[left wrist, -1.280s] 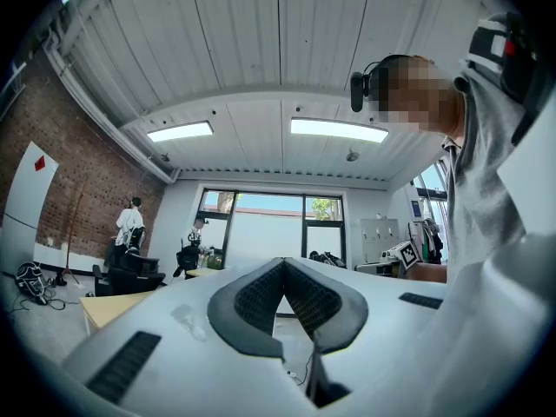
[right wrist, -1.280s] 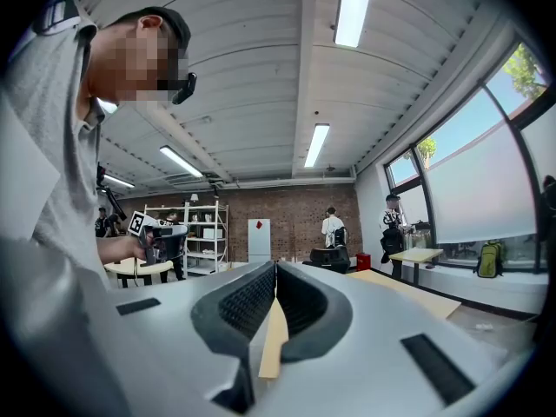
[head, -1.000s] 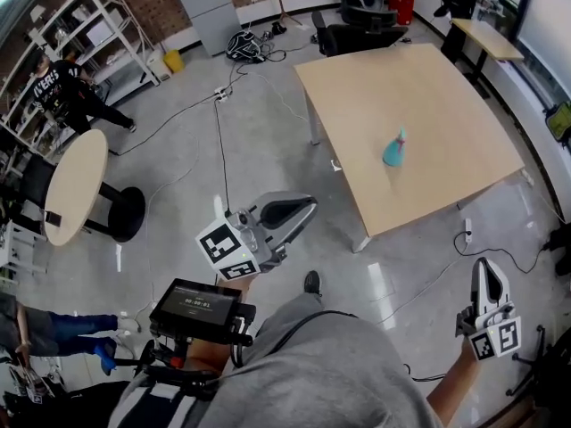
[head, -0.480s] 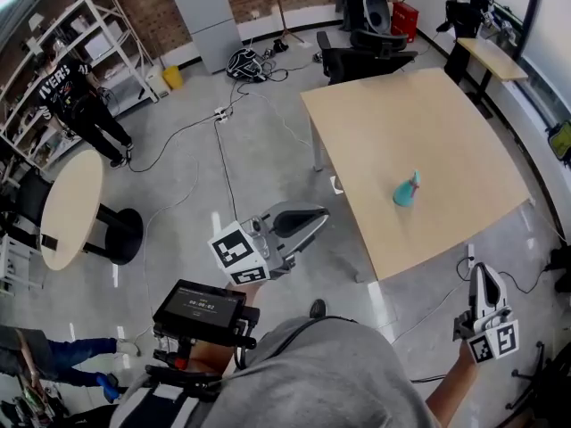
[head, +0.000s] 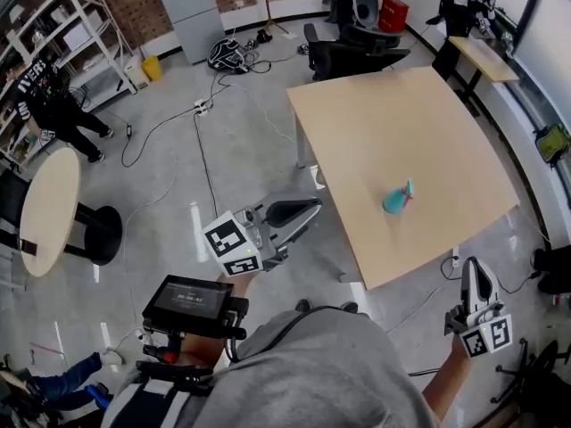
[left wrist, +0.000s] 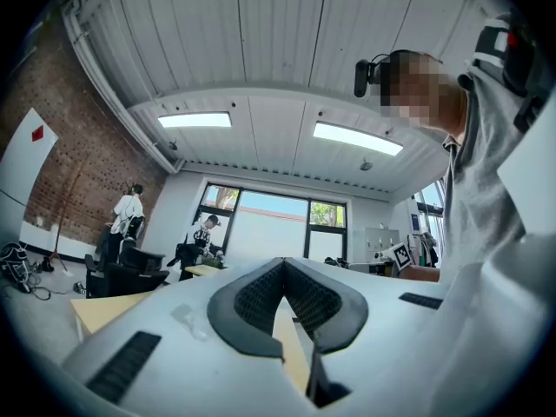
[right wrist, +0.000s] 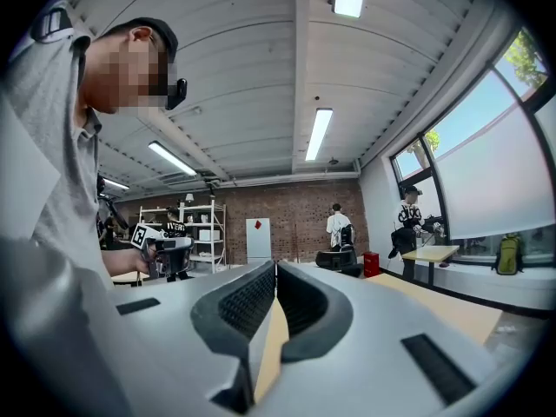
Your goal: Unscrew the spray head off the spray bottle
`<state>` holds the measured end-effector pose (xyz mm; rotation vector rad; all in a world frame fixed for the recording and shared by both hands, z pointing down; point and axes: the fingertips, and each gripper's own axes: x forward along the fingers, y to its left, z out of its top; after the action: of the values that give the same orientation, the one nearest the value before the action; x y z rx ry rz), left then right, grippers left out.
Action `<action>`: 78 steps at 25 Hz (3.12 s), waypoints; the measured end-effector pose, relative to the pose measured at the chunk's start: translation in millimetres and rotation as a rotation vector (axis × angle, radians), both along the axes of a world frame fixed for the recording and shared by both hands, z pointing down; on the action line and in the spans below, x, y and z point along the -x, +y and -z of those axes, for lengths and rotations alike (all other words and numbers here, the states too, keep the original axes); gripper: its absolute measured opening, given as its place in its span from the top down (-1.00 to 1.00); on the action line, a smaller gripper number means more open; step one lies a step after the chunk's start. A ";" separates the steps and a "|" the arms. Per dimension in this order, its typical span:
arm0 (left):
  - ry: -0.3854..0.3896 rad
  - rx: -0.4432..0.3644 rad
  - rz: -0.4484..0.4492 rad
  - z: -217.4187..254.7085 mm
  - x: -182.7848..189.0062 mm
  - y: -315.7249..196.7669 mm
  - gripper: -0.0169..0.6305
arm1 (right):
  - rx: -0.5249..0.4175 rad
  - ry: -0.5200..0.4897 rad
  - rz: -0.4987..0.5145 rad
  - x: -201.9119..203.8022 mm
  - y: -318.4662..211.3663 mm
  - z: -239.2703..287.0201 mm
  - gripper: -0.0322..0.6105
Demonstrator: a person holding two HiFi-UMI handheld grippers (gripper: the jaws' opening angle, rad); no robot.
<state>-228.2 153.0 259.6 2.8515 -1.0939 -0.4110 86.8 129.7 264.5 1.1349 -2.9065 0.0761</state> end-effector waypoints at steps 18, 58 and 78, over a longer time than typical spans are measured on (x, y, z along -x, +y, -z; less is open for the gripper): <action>-0.017 0.076 0.051 -39.4 -79.4 -140.6 0.93 | 0.053 -0.046 0.200 -14.5 -164.7 -13.5 0.88; -0.849 0.255 -0.128 -380.8 -291.2 -320.4 -0.29 | 0.528 0.128 0.320 39.7 -263.2 -141.3 -0.02; -1.120 0.119 -0.073 -272.0 -287.7 -333.1 -0.27 | 0.574 0.333 0.301 50.7 -293.4 -168.4 0.51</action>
<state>59.5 -180.1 531.6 2.9112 -0.9822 1.3465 36.1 -163.7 432.9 0.5495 -2.4703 0.6027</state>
